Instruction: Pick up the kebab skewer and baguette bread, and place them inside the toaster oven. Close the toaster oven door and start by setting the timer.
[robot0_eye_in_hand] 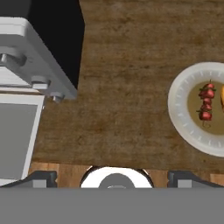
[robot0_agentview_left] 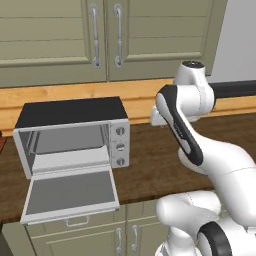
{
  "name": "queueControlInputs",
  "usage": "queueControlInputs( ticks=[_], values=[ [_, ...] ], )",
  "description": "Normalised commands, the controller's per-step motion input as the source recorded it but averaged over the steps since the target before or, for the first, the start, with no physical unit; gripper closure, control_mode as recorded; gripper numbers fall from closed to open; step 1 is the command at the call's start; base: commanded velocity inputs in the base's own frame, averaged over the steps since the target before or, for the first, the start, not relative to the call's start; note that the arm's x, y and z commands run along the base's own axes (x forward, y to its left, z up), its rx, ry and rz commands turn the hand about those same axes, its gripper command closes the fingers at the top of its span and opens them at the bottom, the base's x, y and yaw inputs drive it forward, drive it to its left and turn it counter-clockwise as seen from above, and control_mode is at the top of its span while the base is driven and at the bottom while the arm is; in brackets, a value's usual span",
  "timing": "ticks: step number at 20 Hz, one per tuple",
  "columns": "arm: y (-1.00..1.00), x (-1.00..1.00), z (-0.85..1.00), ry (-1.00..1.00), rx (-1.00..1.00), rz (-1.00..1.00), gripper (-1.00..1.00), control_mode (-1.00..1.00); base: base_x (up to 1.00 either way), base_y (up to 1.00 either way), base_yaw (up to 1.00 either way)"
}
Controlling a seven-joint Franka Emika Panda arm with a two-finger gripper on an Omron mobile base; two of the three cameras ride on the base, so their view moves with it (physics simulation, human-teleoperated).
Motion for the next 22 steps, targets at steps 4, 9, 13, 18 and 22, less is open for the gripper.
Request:
queueControlInputs(
  ticks=[4,9,13,18,22],
  values=[
    [1.00,-0.42,0.00,-0.61,-0.01,0.00,-1.00,-1.00,0.00,0.00,0.00],
    [1.00,-0.06,0.00,-0.56,0.00,-0.01,-1.00,-1.00,0.00,0.00,0.00],
    [1.00,0.00,0.00,-0.41,0.00,0.00,-1.00,-1.00,0.00,0.00,0.00],
    [1.00,0.00,-0.02,-0.29,0.09,-0.05,-1.00,-1.00,0.00,0.00,0.00],
    [0.97,0.00,-0.37,-0.06,0.11,-0.01,-1.00,-1.00,0.00,0.00,0.00]
  ],
)
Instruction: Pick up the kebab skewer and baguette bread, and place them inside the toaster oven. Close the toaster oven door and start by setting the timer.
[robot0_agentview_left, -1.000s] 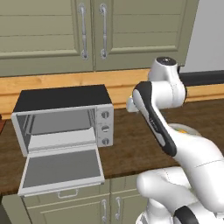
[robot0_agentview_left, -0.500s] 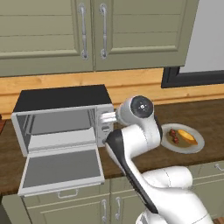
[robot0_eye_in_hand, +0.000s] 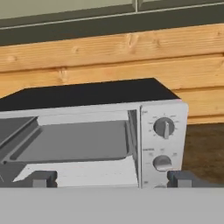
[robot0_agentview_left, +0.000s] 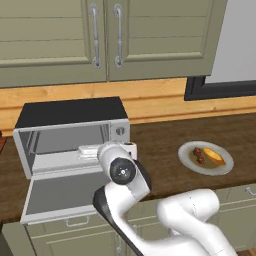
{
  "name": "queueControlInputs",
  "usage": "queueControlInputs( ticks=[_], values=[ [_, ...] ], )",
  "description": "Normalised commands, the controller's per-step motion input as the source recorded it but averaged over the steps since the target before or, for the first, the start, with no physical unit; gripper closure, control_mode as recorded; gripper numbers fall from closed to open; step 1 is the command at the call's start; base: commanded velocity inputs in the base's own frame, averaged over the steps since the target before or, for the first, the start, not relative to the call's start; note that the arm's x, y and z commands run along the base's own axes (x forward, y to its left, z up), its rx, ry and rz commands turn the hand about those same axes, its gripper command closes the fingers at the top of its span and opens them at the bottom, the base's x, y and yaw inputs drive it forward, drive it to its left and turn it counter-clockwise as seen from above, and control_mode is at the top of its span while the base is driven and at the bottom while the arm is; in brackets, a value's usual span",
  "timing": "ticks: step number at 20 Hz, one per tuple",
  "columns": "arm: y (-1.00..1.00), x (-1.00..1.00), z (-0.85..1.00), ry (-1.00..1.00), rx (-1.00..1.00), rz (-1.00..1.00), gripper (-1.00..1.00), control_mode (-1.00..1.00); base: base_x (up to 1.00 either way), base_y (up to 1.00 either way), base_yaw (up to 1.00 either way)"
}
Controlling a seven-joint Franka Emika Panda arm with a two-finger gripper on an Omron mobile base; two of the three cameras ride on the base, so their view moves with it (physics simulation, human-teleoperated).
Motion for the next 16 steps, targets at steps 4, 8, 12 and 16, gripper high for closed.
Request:
queueControlInputs(
  ticks=[4,8,12,16],
  values=[
    [0.86,0.22,-0.23,-0.04,0.20,-0.02,-1.00,-1.00,0.00,0.00,0.00],
    [0.95,0.27,-0.26,-0.07,0.18,-0.06,-1.00,-1.00,0.00,0.00,0.00],
    [0.54,0.78,-0.36,-0.01,0.03,-0.03,-1.00,-1.00,0.00,0.00,0.00],
    [0.48,0.64,-0.37,0.00,-0.04,-0.03,-1.00,-1.00,0.00,0.00,0.00]
  ],
)
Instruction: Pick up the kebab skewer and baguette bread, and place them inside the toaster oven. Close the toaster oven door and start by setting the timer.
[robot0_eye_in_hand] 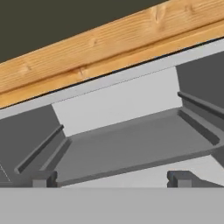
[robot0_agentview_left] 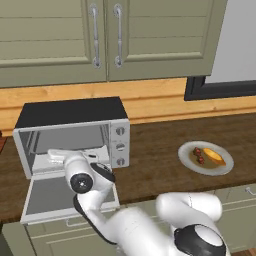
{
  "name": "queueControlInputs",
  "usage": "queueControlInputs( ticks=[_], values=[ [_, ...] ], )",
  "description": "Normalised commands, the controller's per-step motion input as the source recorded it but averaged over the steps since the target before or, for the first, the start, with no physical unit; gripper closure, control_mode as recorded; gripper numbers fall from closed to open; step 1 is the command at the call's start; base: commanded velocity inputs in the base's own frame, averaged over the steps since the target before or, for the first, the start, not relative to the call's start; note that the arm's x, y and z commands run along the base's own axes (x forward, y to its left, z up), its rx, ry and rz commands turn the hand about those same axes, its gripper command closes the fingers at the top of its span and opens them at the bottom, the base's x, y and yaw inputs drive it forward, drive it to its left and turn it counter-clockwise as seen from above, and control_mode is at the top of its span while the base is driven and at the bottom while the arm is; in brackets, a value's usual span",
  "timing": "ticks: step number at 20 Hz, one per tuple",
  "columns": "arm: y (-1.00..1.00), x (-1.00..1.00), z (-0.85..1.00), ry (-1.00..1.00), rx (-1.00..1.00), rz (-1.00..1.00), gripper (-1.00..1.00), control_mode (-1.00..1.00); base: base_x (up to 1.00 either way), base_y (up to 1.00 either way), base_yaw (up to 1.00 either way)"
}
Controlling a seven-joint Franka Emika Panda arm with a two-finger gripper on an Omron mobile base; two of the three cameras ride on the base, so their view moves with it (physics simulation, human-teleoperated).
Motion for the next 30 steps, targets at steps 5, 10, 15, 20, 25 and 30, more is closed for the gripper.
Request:
queueControlInputs(
  ticks=[5,10,15,20,25,30],
  values=[
    [0.41,0.51,-0.25,-0.02,-0.11,-0.05,-1.00,-1.00,0.00,0.00,0.00],
    [0.41,0.42,-0.03,-0.02,-0.16,-0.03,-1.00,-1.00,0.00,0.00,0.00],
    [0.12,0.37,-0.29,0.00,-0.13,-0.01,-1.00,-1.00,0.00,0.00,0.00],
    [0.00,0.45,-0.19,0.00,-0.08,0.00,-1.00,-1.00,0.00,0.00,0.00],
    [0.00,0.36,-0.18,0.00,-0.05,0.00,-1.00,-1.00,0.00,0.00,0.00],
    [0.00,0.31,-0.35,0.02,-0.02,0.00,-1.00,-1.00,0.00,0.00,0.00]
  ],
)
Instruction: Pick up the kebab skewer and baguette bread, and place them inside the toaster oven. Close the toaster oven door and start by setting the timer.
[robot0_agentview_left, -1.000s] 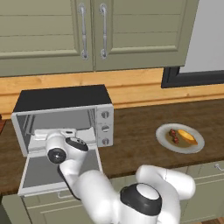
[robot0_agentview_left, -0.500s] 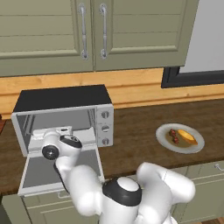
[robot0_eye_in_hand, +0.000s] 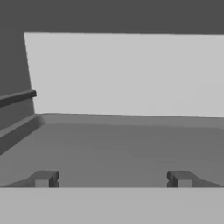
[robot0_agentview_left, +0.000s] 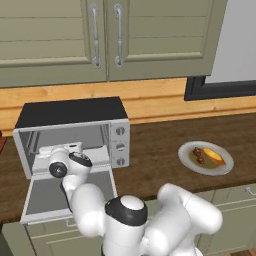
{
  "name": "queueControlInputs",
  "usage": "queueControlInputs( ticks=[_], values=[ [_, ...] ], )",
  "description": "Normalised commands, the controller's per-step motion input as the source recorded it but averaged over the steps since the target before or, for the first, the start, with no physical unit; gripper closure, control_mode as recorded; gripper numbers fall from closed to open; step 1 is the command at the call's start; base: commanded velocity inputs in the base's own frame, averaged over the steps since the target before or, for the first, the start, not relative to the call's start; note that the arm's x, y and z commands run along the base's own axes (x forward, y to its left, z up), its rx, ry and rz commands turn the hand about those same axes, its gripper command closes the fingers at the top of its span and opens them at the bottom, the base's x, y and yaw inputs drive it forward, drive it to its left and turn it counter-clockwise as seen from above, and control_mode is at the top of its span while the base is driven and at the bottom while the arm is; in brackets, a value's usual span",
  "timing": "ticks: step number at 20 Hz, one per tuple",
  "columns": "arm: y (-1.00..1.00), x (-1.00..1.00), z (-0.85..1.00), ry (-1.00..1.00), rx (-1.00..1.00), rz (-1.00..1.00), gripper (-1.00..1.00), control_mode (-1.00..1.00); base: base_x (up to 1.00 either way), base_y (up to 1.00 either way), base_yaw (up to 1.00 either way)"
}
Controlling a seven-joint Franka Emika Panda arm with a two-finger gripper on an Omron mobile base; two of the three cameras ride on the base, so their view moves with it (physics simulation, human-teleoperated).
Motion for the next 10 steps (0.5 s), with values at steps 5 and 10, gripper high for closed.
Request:
queueControlInputs(
  ticks=[5,10],
  values=[
    [0.00,0.16,-0.07,0.00,0.00,0.00,-1.00,-1.00,0.00,0.00,0.00],
    [0.00,-0.38,-0.50,0.09,0.00,0.00,-1.00,-1.00,0.00,0.00,0.00]
  ],
)
